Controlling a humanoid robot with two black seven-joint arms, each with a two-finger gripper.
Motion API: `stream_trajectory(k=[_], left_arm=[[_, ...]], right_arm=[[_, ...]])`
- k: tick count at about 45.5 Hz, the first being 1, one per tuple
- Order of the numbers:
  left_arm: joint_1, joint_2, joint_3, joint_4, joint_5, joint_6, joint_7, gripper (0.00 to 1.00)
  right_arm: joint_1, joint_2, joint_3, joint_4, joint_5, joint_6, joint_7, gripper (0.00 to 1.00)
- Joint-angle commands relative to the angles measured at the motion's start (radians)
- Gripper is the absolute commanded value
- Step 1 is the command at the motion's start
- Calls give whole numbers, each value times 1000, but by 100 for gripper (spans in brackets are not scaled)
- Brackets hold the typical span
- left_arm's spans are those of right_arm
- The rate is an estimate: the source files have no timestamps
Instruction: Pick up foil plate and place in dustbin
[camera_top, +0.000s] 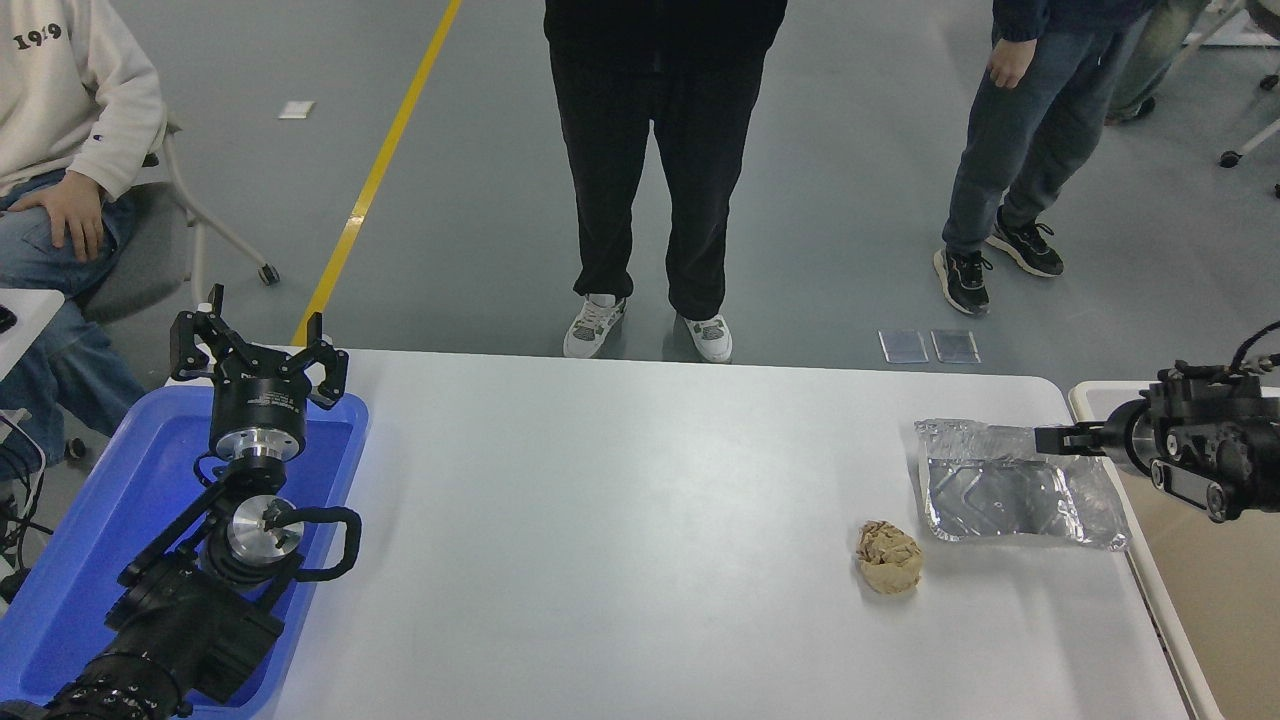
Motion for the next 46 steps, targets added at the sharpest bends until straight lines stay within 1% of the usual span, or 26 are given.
stream_trajectory(k=[1, 8, 13, 30, 32, 38, 44, 46], left_arm=[[0, 0, 0, 0, 0, 0, 0, 99], [0, 0, 0, 0, 0, 0, 0, 99], [0, 0, 0, 0, 0, 0, 0, 99], [0, 0, 0, 0, 0, 0, 0, 99], [0, 1, 0, 0, 0, 0, 0, 99], [0, 0, 0, 0, 0, 0, 0, 99], [0, 0, 0, 0, 0, 0, 0, 99], [0, 0, 0, 0, 0, 0, 0, 99]], right_arm=[[-93, 10, 69, -91, 4, -2, 10, 100], [-179, 62, 102, -205, 5, -2, 13, 100], [-225, 93, 108, -270, 5, -1, 32, 100], [-285, 114, 119, -316, 5, -7, 42, 100], [-288, 114, 124, -318, 5, -7, 50, 99], [-288, 114, 125, -319, 5, -7, 50, 96], [-288, 114, 125, -319, 5, -7, 50, 89], [-288, 114, 125, -319, 5, -8, 50, 86]])
